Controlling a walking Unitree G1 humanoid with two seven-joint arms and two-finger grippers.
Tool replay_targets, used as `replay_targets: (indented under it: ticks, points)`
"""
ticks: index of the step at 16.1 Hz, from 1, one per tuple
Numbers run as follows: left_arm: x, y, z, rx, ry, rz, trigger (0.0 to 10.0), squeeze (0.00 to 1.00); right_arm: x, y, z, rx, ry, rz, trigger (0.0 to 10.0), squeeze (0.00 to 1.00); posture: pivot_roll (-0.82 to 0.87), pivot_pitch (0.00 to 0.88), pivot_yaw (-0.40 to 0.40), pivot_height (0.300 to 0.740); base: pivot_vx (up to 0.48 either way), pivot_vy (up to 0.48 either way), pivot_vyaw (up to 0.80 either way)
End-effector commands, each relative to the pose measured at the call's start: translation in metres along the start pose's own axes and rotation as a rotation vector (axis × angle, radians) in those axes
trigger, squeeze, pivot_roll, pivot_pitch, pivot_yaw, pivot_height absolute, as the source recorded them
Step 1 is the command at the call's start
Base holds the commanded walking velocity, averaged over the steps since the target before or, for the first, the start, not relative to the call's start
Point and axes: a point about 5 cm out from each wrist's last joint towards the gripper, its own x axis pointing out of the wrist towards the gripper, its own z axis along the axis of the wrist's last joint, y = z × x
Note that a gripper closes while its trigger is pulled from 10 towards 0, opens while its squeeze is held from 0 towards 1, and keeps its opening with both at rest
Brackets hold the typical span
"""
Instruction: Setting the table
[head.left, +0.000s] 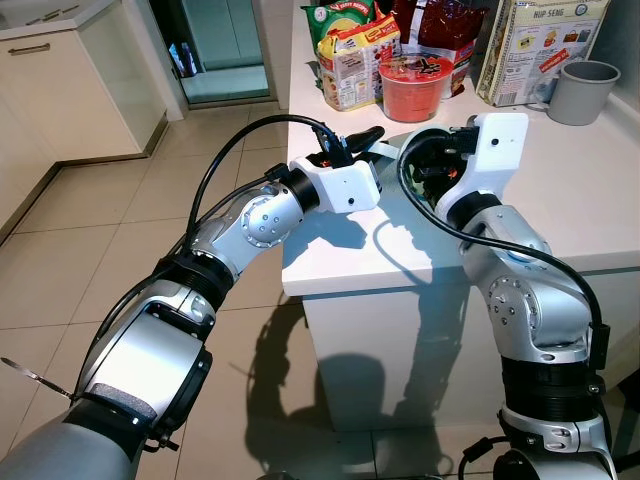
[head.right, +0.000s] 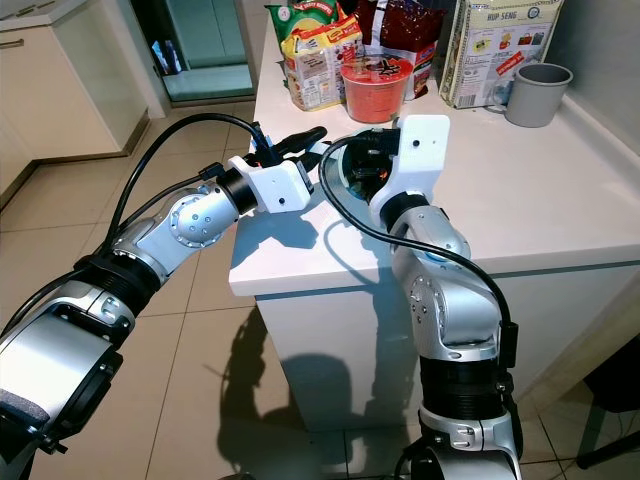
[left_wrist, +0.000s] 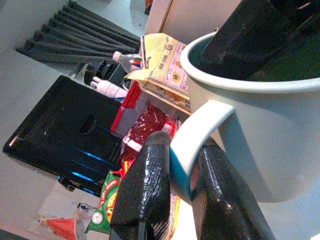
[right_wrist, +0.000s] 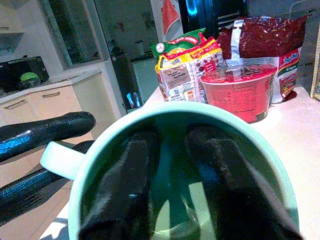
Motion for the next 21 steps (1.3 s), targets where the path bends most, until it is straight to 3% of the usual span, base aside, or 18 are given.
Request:
replay_targets:
  ticks: [1,15,16,17,18,21]
  points:
    - [-0.002,-0.001,-0.004,0.015,0.022,-0.040,0.0,0.00,0.001,0.003,0.004,-0.007,-0.022,0.006,10.0,1.00,0.02,0.000,0.134,0.740,0.000,0.000,0.00]
    - [-0.002,-0.002,-0.003,0.017,0.018,-0.040,0.0,0.00,0.001,0.007,0.005,-0.037,-0.033,0.021,10.0,1.00,0.02,0.000,0.126,0.740,0.000,0.000,0.00]
    - [-0.002,-0.003,-0.003,0.015,0.017,-0.040,0.0,0.00,0.002,0.007,0.005,-0.060,-0.028,0.009,10.0,0.80,0.02,0.000,0.126,0.740,0.000,0.000,0.00]
    - [-0.002,-0.003,-0.003,0.015,0.017,-0.040,0.0,0.00,0.002,0.007,0.005,-0.066,-0.027,0.006,10.0,0.80,0.02,0.000,0.126,0.740,0.000,0.000,0.00]
    - [-0.002,-0.002,-0.003,0.016,0.019,-0.039,0.0,0.00,0.001,0.010,0.010,-0.070,-0.029,0.019,10.0,0.00,0.02,0.000,0.125,0.740,0.000,0.000,0.00]
    - [-0.002,-0.002,-0.004,0.017,0.022,-0.037,0.0,0.00,-0.006,0.014,0.017,-0.024,-0.024,0.070,10.0,0.00,0.02,0.000,0.125,0.740,0.000,0.000,0.00]
